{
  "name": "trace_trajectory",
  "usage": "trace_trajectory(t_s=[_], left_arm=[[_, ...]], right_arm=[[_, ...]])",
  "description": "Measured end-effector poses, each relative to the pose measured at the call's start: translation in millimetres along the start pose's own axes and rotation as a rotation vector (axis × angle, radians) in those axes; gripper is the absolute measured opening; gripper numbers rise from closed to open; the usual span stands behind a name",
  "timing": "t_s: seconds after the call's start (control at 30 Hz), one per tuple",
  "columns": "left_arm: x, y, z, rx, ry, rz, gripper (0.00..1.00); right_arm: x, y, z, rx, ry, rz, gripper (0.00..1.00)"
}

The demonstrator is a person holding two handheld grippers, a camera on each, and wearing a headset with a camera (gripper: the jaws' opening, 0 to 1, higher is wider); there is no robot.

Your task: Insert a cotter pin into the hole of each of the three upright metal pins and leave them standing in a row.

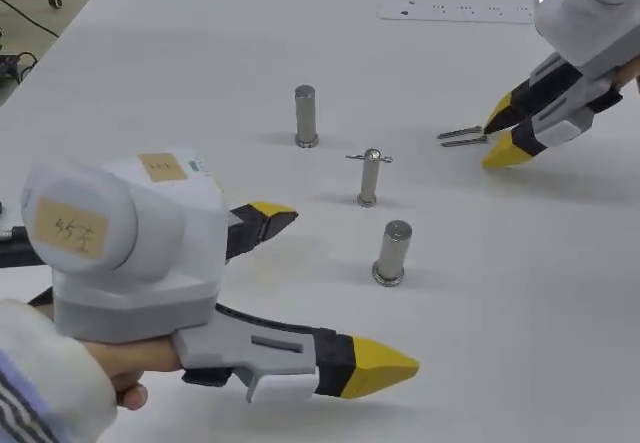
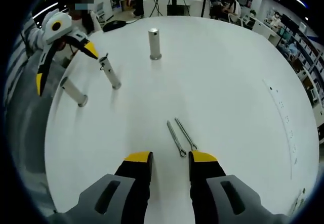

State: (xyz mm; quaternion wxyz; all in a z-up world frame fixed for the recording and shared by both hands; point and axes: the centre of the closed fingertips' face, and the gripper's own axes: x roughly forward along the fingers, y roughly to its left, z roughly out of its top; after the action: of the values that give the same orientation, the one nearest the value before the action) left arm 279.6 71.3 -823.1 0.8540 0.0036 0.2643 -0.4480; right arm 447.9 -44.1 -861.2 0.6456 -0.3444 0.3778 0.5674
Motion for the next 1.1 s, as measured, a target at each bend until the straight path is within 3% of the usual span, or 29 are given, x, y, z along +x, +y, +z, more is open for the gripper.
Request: trace_trajectory(t_s=[0.13, 0.4, 0.5, 0.57, 0.9, 1.1], left_arm=[[-0.1, 0.4, -3.9, -0.038, 0.015, 0.004, 0.99], [-0.6, 0.8, -5.1, -0.024, 0.014, 0.008, 0.99], [-0.2, 0.4, -6.5, -0.026, 0.017, 0.008, 0.99], [0.3, 0.1, -7.2, -0.026, 0.02, 0.006, 0.99], [-0.3, 1.3, -5.6, -0.026, 0.006, 0.011, 0.99], [-2.1, 3.8, -5.9, -0.04, -0.004, 0.022, 0.99]], right_arm=[[1.6, -2.7, 0.6, 0.02, 0.015, -0.022, 0.28], [3.8, 7.1, 6.5, 0.026, 0.016, -0.019, 0.15], [4.8, 2.1, 5.0, 0.029, 0.023, -0.021, 0.13], [6.0, 1.0, 5.0, 0.019, 0.028, -0.036, 0.06], [6.4, -3.3, 3.8, 0.04, 0.048, -0.048, 0.04], [7.0, -6.4, 3.0, 0.014, 0.072, -0.062, 0.03]])
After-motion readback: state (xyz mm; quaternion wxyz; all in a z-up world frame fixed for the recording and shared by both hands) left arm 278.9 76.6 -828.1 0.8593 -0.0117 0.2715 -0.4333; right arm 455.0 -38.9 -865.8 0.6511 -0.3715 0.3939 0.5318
